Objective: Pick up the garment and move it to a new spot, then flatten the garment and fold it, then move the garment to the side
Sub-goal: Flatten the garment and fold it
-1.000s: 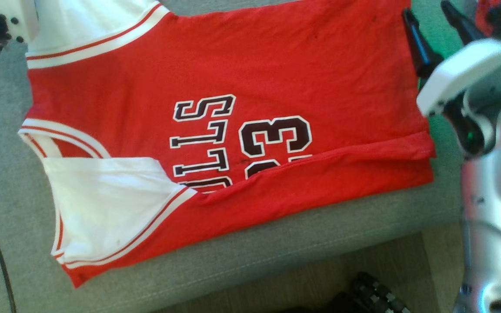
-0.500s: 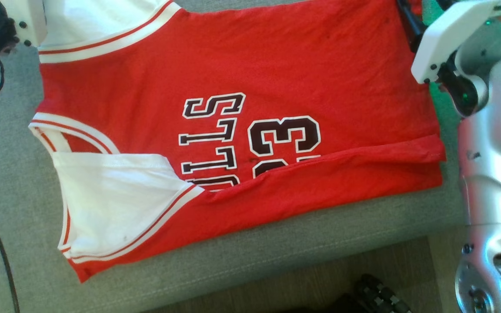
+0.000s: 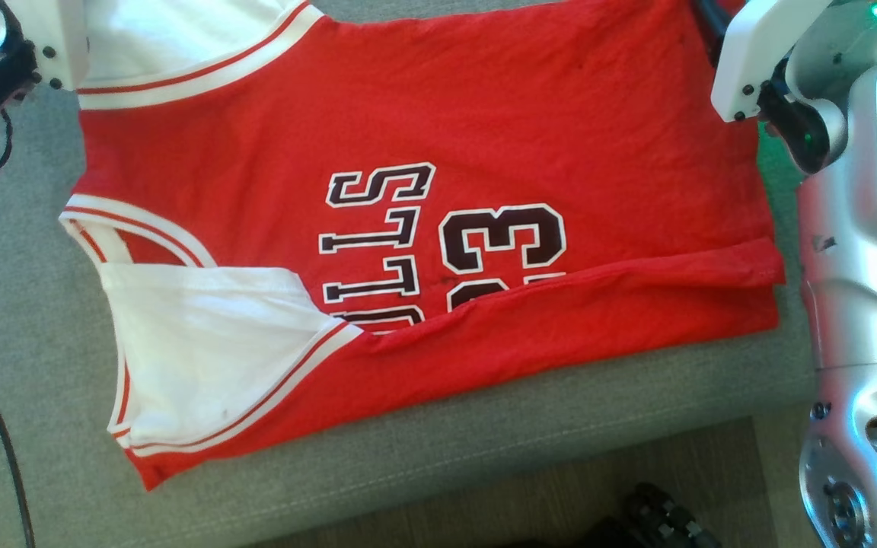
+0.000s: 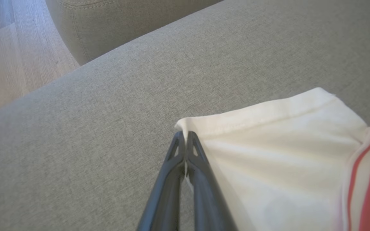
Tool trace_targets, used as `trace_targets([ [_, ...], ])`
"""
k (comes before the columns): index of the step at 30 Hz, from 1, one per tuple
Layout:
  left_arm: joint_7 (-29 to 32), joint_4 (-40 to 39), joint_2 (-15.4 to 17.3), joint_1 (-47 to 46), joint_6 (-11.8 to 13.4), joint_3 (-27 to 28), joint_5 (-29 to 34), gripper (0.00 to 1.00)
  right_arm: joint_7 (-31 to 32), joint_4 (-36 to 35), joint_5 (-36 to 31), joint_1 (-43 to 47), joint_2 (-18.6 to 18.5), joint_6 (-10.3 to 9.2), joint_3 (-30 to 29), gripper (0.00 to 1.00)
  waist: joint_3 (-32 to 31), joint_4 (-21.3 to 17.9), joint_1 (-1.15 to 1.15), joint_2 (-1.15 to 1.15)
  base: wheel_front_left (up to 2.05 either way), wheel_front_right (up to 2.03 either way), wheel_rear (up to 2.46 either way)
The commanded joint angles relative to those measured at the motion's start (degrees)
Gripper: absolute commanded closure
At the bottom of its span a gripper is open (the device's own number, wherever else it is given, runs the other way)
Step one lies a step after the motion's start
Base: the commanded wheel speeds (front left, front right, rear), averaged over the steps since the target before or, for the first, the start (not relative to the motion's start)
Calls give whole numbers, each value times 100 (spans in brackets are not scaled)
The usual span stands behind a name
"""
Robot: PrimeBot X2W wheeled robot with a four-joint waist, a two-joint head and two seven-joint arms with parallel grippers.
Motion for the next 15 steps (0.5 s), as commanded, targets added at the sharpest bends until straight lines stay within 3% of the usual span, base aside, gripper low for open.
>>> trace_targets([
  [1, -43, -47, 224, -393, 8, 158, -55, 100, 39, -175, -46, -142, 26, -2, 46, 32, 4, 11, 0, 0, 0, 0, 0],
  [2, -52, -37, 220, -403, 8, 132, -69, 100, 62, -170, -70, -148, 26, -2, 42, 45, 6, 18, 0, 0, 0, 0, 0],
  [5, -81, -11, 207, -437, 8, 59, -113, 100, 137, -154, -113, -153, 26, -2, 16, 71, 11, 34, 0, 0, 0, 0, 0],
  [9, -128, 24, 206, -476, 8, -34, -169, 100, 230, -169, -224, -134, 26, -2, -43, 77, 6, 37, 0, 0, 0, 0, 0],
  [10, -138, 31, 206, -483, 8, -55, -184, 100, 247, -184, -255, -126, 26, -2, -67, 89, 5, 36, 0, 0, 0, 0, 0],
  [12, -158, 46, 206, -503, 8, -96, -213, 100, 290, -216, -337, -105, 26, -2, -123, 100, 6, 35, 0, 0, 0, 0, 0],
  [15, -179, 59, 205, -524, 8, -133, -245, 100, 316, -250, -399, -82, 26, -2, -166, 100, 6, 37, 0, 0, 0, 0, 0],
])
